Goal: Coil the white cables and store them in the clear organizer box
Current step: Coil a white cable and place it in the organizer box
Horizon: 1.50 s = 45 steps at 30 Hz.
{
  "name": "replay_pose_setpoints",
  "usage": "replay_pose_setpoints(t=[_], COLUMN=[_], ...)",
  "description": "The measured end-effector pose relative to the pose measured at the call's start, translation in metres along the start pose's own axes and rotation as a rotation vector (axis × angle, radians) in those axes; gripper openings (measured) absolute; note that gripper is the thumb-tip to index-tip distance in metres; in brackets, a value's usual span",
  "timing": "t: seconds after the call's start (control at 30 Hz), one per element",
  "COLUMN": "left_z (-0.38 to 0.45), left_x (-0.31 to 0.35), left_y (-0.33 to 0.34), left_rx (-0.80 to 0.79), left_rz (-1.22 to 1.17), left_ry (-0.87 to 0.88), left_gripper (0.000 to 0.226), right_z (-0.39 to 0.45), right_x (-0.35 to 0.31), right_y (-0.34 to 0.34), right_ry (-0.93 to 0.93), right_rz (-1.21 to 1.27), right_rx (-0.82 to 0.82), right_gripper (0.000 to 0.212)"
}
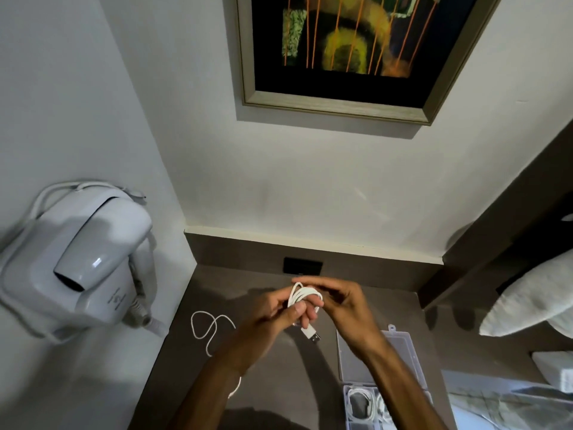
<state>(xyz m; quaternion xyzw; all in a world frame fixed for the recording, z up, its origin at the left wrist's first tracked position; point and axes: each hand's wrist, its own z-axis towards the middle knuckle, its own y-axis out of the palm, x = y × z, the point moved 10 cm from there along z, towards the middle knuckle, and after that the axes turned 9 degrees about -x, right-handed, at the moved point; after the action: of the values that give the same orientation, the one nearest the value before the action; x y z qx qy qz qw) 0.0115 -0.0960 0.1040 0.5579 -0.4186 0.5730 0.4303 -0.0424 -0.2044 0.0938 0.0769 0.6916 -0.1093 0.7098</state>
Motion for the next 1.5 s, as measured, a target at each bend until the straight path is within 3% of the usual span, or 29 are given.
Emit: replay_pose_setpoints(t=[0.17,0.27,0.57,0.63,0.73,0.8,0.87,0.93,1.07,1.23,1.5], left_z=[-0.007,-0.007,-0.018,-0.021,-0.016,-0.023,-0.035,-0.034,-0.023,-0.022,-0.025], left_x=[-0.016,-0.023,-0.028,-0.031,-0.042,-0.044,-0.045,-0.037,-0.021,-0.028,-0.047], left_y=[-0.021,-0.023,-0.035,-0.036,-0.03,-0.037,-0.047,-0.051,-0.043,-0.041,-0.044], left_rx=[0.164,0.21,0.646,0.683,0.617,0.715,0.842,0.818,0.645,0.55,0.522], left_rz=[-0.05,-0.056,0.189,0.191,0.136,0.094,0.045,0.181,0.438,0.31,0.164], left_ry=[-0.058,-0.115,-0.189,-0.21,-0.249,-0.259,-0.253,-0.22,-0.167,-0.157,-0.194], left_gripper=[0.025,0.025,0.023,0.022,0.023,0.01,0.03,0.036,0.009,0.013,0.01], right_z=[-0.019,-0.024,-0.021,-0.02,-0.02,-0.021,-0.023,-0.025,-0.027,-0.029,-0.033], right_x=[0.022,0.022,0.033,0.036,0.041,0.044,0.046,0.048,0.044,0.041,0.047], right_y=[0.021,0.017,0.02,0.024,0.026,0.026,0.025,0.024,0.016,0.011,0.006], right_ry=[0.114,0.124,0.16,0.171,0.186,0.187,0.176,0.165,0.153,0.174,0.208], right_rz=[0.299,0.261,0.355,0.353,0.345,0.354,0.35,0.284,0.129,-0.047,-0.082], right_rx=[-0.018,0.07,0.252,0.282,0.334,0.365,0.38,0.38,0.377,0.33,0.342], right_gripper=[0.03,0.031,0.024,0.023,0.021,0.02,0.02,0.021,0.019,0.015,0.011])
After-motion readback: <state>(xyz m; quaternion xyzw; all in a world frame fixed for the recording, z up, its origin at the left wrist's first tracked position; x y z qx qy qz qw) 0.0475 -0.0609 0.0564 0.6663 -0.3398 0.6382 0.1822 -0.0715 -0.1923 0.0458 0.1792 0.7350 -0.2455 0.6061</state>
